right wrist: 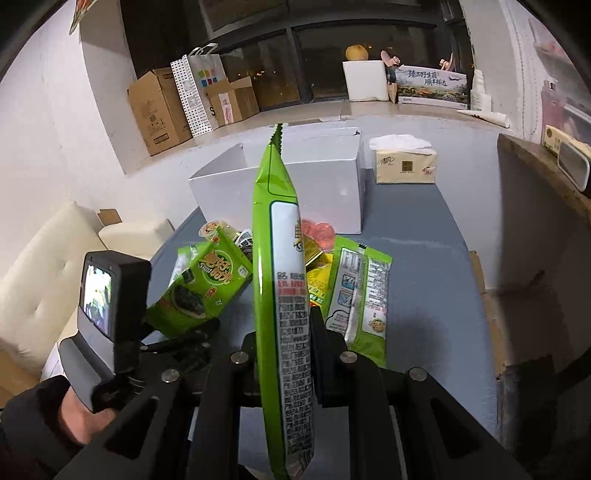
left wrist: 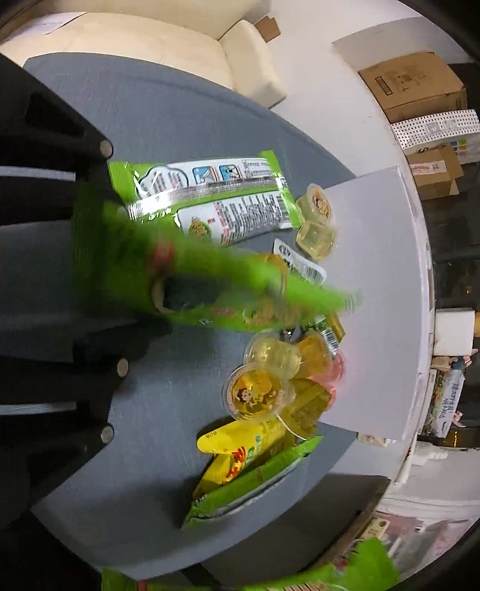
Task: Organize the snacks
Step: 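Carry green packets in both tools into the white box and release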
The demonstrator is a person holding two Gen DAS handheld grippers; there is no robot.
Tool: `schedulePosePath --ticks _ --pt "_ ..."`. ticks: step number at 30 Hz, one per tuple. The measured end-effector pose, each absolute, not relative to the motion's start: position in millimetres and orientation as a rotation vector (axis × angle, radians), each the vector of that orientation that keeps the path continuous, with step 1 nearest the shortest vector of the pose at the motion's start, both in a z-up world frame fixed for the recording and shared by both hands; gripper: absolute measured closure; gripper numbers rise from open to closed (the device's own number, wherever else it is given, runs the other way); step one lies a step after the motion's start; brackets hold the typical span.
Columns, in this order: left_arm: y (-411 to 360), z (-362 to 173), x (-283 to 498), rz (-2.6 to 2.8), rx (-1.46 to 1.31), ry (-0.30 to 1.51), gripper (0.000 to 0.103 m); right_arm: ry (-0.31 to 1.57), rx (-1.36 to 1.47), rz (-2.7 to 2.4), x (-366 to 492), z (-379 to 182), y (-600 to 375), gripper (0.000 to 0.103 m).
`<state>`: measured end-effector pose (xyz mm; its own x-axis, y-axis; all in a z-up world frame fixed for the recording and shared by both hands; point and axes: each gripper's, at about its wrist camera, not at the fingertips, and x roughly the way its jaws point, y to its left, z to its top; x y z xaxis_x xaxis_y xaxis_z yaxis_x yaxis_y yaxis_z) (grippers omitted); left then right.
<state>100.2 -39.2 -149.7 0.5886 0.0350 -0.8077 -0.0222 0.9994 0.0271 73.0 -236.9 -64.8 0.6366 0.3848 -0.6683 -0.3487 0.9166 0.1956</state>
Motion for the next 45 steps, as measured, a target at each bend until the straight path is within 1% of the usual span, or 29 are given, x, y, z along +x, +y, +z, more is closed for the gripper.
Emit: schedulePosePath --ticks 1,4,7,14,20,25,30,35,38,39,40,41,42,43,45 --pt "-36 -146 98 0.022 -0.002 0.932 0.078 0.772 0.048 0.422 73 -65 -236 0.087" --pt "-28 -136 91 0.009 -0.045 0.919 0.085 0.769 0.048 0.433 73 -66 -233 0.087" --pt "-22 -125 84 -0.009 -0.072 0.894 0.087 0.769 0.045 0.439 72 -67 -230 0.087" --pt "-15 -86 80 -0.07 -0.111 0.821 0.088 0.748 0.04 0.455 73 -61 -224 0.087" --pt "-14 -39 98 -0.1 -0.087 0.73 0.088 0.709 0.031 0.48 102 -40 -211 0.087" --pt "-2 -7 145 -0.094 -0.075 0.677 0.088 0.648 0.023 0.483 157 -9 -193 0.087" --pt "20 12 208 -0.088 -0.085 0.642 0.088 0.678 0.087 0.436 240 7 -180 0.087" --pt "28 6 274 -0.076 -0.035 0.651 0.088 0.689 0.084 0.404 304 6 -171 0.087" --pt "28 0 299 -0.082 -0.023 0.665 0.088 0.733 0.11 0.396 336 2 -168 0.086" --pt "28 -3 308 -0.085 -0.018 0.672 0.085 0.749 0.111 0.405 346 -1 -166 0.085" --pt "27 -6 313 -0.072 -0.007 0.681 0.084 0.766 0.101 0.406 353 -3 -164 0.066" --pt "27 -10 318 -0.045 0.016 0.691 0.079 0.787 0.088 0.394 359 -4 -162 0.02" --pt "27 -12 319 -0.03 0.031 0.689 0.058 0.797 0.08 0.365 363 -6 -162 0.003" --pt "30 -13 321 -0.019 0.033 0.683 0.033 0.773 0.089 0.351 362 -4 -166 0.0" --pt "36 -13 319 -0.02 0.008 0.659 0.01 0.736 0.108 0.349 360 1 -173 0.0"
